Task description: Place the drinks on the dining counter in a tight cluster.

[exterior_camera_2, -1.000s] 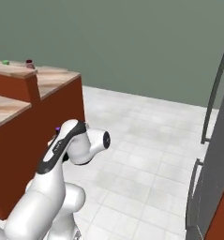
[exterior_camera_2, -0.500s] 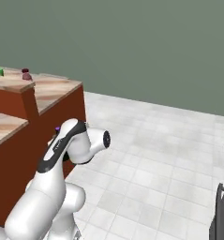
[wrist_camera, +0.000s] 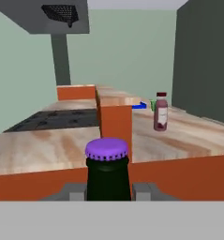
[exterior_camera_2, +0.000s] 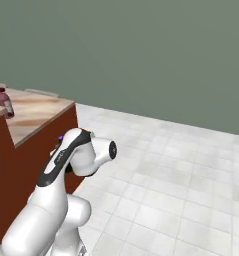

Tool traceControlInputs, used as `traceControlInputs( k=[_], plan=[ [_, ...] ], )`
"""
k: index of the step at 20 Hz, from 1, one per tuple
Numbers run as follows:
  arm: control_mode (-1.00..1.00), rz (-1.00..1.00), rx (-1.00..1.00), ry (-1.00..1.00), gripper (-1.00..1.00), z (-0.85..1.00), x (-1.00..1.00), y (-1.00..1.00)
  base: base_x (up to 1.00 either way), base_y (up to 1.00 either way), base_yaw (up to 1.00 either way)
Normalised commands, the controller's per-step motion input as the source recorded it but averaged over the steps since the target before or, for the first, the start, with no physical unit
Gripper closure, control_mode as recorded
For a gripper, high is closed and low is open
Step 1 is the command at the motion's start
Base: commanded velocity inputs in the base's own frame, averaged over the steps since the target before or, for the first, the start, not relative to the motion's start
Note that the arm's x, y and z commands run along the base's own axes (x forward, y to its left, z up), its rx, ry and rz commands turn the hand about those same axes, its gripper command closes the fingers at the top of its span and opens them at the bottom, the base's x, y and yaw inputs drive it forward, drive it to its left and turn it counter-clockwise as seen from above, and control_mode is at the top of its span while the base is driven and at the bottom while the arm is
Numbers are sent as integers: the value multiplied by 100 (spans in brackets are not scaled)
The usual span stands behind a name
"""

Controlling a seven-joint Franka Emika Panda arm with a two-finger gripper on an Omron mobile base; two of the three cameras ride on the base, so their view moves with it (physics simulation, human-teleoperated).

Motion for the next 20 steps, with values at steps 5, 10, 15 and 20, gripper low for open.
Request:
traceControlInputs(
  k=[5,10,15,20],
  plan=[
    [100,0,0,0,100,0,0,0,89,0,19],
    [100,0,0,0,100,0,0,0,82,0,24],
    [100,0,0,0,100,0,0,0,78,0,33],
    [100,0,0,0,100,0,0,0,66,0,52]
  ],
)
